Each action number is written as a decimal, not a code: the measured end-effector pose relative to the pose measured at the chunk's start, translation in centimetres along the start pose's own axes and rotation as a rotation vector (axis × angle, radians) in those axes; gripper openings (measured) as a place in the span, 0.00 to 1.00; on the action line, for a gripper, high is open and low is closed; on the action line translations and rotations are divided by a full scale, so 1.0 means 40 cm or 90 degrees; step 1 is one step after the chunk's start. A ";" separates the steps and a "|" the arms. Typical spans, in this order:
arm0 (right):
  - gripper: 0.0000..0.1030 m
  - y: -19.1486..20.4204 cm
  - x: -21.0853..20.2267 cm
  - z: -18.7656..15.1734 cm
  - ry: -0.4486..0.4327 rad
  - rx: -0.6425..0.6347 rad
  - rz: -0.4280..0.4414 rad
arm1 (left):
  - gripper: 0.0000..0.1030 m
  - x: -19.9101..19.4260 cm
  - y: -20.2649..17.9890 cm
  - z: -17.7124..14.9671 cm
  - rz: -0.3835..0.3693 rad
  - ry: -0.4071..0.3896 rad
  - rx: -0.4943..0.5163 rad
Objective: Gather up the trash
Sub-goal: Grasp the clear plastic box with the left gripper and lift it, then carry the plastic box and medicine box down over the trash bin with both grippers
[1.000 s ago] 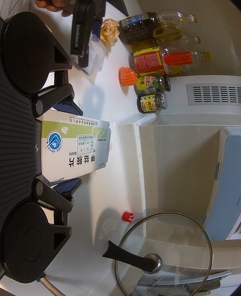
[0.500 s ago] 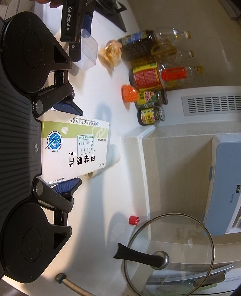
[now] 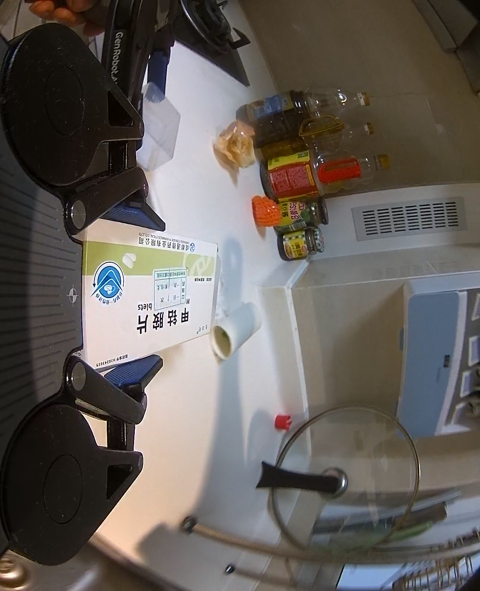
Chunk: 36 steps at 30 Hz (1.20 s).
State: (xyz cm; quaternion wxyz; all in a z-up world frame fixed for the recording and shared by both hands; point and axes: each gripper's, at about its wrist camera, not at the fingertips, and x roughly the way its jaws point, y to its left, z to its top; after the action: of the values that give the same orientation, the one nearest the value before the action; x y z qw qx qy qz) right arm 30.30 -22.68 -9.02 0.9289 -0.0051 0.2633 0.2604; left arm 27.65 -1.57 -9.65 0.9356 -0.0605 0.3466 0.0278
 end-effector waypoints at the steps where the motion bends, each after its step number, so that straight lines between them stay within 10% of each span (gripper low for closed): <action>1: 0.69 0.015 -0.019 -0.013 0.002 0.004 -0.005 | 0.81 -0.012 0.002 -0.015 -0.007 0.004 0.006; 14: 0.69 0.159 -0.128 -0.192 0.044 0.019 -0.041 | 0.81 -0.073 0.043 -0.178 -0.059 0.069 0.041; 36: 0.69 0.112 0.038 -0.369 0.141 0.025 -0.012 | 0.81 0.099 0.085 -0.344 -0.018 0.184 -0.009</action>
State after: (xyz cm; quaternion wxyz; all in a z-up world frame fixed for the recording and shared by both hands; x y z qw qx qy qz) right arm 22.05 -20.26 -21.90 0.8963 -0.0185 0.3695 0.2443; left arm 21.45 0.02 -22.88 0.8757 -0.0755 0.4768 0.0080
